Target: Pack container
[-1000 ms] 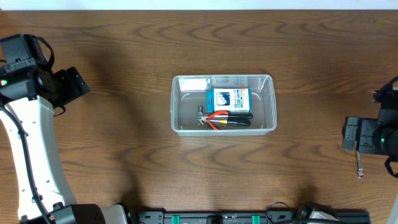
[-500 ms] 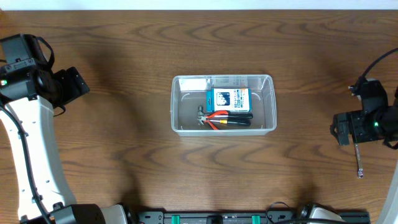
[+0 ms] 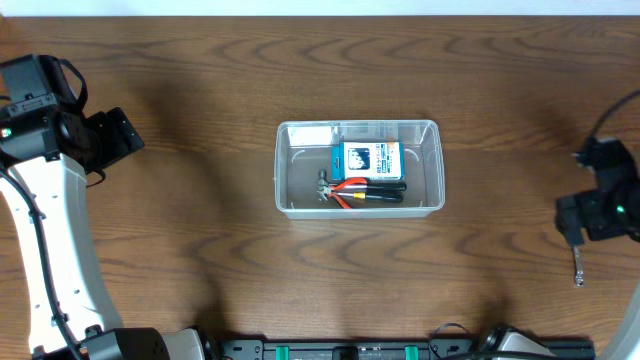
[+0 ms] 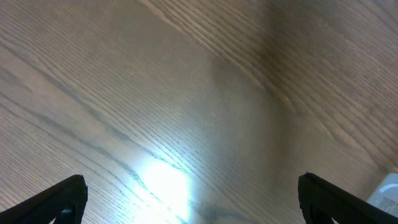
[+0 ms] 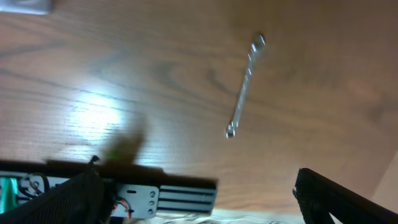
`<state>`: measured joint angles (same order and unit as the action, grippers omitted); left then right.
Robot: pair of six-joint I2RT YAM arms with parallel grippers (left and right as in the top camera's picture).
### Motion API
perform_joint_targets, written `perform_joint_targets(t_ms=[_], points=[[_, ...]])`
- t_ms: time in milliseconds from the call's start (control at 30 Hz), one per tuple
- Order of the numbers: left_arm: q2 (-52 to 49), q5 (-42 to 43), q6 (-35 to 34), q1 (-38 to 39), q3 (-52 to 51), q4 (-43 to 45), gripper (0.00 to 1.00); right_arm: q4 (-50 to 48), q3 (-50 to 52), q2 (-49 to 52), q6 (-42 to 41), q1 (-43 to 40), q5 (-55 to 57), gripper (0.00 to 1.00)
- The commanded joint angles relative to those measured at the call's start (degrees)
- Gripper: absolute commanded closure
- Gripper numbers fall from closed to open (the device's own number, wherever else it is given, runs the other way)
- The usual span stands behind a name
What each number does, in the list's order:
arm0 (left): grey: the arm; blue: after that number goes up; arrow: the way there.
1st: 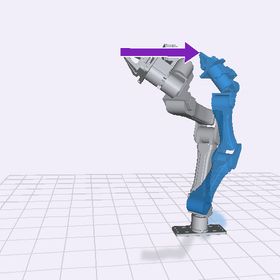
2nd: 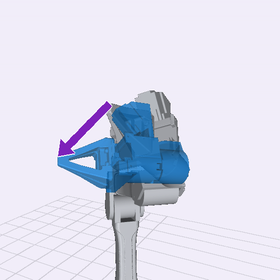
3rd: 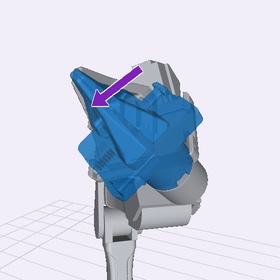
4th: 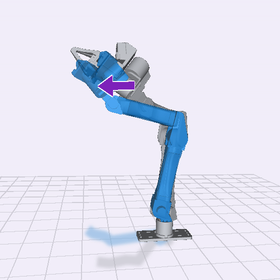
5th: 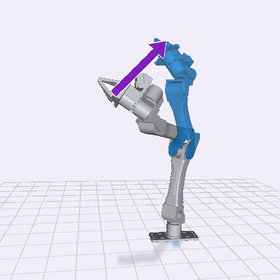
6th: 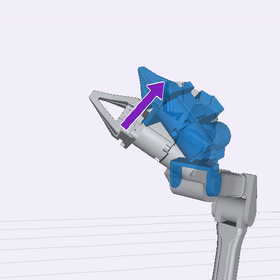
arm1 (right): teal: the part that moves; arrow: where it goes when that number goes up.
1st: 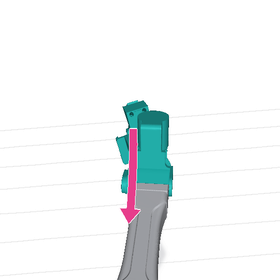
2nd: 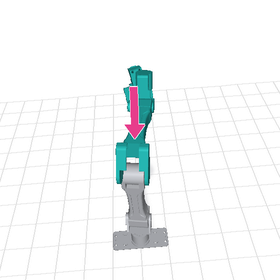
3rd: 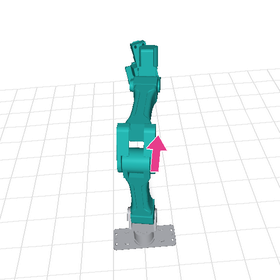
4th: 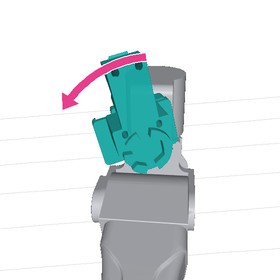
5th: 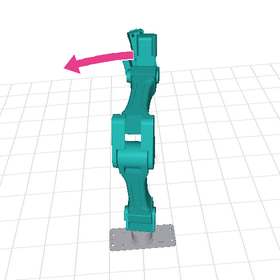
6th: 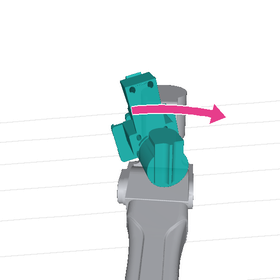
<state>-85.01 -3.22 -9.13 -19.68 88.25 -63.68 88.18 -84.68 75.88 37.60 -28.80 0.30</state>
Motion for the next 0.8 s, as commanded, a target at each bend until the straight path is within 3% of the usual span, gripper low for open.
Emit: perform_joint_targets(t_ms=[0,200,467,767], points=[[0.46,-0.48,0.31,-0.13,0.92,-0.13,0.02,-0.13,1.44,1.25,-2.23,-6.29,0.07,0.01],[0.46,-0.48,0.31,-0.13,0.92,-0.13,0.02,-2.54,5.46,1.7,5.75,-12.9,-5.03,0.01],[0.46,-0.48,0.31,-0.13,0.92,-0.13,0.02,-13.55,14.97,2.21,6.21,-17.05,-7.43,0.01],[0.46,-0.48,0.31,-0.13,0.92,-0.13,0.02,-18.71,15.65,6.4,5.84,-17.03,-5.88,0.01]])
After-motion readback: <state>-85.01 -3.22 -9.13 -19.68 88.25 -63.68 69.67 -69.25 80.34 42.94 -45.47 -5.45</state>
